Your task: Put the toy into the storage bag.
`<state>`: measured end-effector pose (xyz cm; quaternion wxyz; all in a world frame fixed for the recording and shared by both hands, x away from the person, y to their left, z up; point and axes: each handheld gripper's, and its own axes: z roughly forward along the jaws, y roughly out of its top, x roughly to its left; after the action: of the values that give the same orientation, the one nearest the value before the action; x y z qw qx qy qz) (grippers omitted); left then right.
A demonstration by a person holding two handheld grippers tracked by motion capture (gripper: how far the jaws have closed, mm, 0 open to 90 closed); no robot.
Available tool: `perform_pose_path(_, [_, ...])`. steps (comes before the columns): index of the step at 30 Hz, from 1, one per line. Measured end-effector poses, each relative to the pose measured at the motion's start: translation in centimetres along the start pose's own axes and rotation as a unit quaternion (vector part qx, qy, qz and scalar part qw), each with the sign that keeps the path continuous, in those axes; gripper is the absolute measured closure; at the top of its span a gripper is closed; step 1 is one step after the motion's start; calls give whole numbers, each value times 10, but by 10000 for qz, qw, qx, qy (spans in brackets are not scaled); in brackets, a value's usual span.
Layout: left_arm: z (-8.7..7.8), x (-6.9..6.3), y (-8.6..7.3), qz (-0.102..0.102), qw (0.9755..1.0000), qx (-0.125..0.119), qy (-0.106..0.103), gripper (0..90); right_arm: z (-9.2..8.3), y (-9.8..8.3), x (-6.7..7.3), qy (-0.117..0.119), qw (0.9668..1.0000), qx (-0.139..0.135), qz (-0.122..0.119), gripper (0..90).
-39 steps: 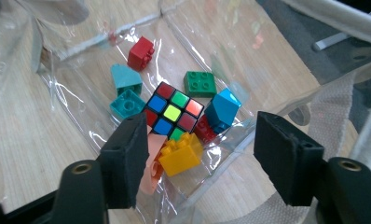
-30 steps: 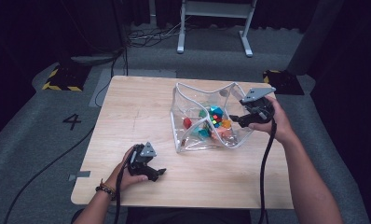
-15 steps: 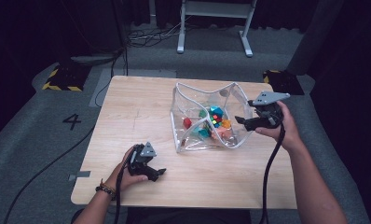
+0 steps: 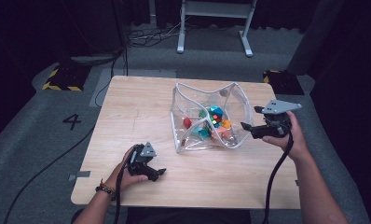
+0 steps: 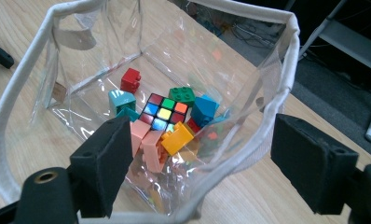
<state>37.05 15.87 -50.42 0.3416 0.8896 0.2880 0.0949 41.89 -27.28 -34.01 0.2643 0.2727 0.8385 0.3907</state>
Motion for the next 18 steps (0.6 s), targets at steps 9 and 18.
perform_pose_path(9, [0,0,0,-2,10000,-1,0,65,-12,-17,4,37,9999,-101,23,216])
perform_pose_path(18, [0,0,0,-2,10000,-1,1,65,-19,-36,10,112,9998,-125,84,216])
